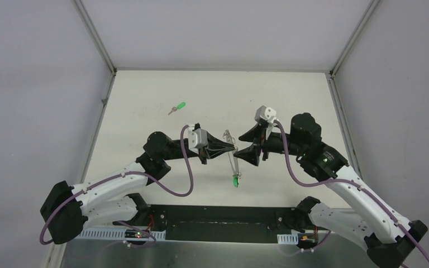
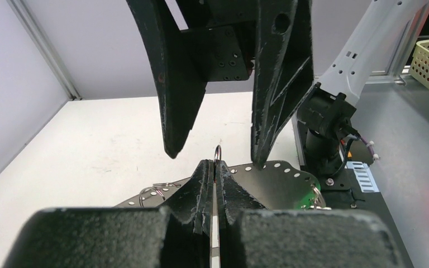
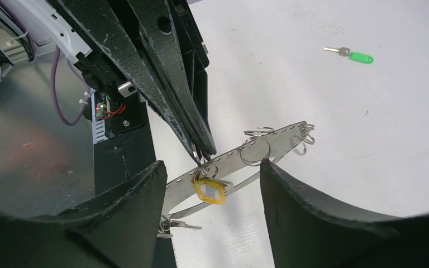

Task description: Put the keys on the keyring

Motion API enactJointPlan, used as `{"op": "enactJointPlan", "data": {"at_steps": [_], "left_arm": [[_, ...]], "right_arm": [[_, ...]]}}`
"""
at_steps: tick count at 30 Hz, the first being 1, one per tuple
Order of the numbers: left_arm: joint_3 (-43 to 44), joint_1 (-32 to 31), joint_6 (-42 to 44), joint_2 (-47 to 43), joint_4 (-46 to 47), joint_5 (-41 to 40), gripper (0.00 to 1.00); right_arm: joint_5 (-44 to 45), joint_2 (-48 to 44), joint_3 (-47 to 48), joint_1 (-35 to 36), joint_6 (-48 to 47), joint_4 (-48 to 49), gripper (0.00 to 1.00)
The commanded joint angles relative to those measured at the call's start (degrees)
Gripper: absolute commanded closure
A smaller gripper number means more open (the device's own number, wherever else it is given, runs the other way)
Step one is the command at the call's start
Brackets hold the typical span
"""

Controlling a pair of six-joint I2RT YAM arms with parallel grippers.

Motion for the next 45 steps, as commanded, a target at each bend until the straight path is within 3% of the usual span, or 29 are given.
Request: {"op": "enactJointPlan", "data": {"at_steps": [1,6,12,23,29,32,40,41,45], "left_arm": [[-0.3,-0.4,-0.9,-1.9,5.3,-1.1,1.00],[-0.2,-0.4,-0.7,-2.4,4.7,-1.1,1.00],[0.0,-0.4,-0.7,-2.6,4.5,-0.3,1.00],[0.4,-0.5,-0.8,-2.8,4.4,0.2,1.00],[0.3,-0.5,-0.5,-3.3,3.7,-0.1,1.00],[0.4,-0.5,-0.3,-3.6,3.3,-0.2,1.00],[0.8,-0.5,0.3,-3.9,1.3,-0.2,1.00],[1.0,-0.5,0.5,-4.0,-0.4,-0.2,0.99],[5.0,-0.4,7.7,-5.5,-14.8,0.9,0.70]], "right_arm": [[-1.6,-3.3,-1.7,-0.4,-1.3,6.1,0.35],[-0.4,-5.5,-3.7,-0.4,-1.2,9.5,0.37],[-0.1,-5.5,-4.0,-0.5,-1.7,10.4,0.59],[-5.7,-2.4,-4.4,-0.5,-1.0,12.1,0.70],[-6.5,-1.5,-4.7,-0.5,-1.0,12.8,0.86],[-8.2,-1.5,-4.9,-0.6,-1.3,12.8,0.99],[-9.8,-1.2,-4.3,-0.8,-1.4,11.6,1.00],[-9.6,-0.9,-3.7,-0.8,-1.9,10.0,1.00],[-7.5,2.3,1.4,-0.9,-4.0,-0.1,1.00]]}}
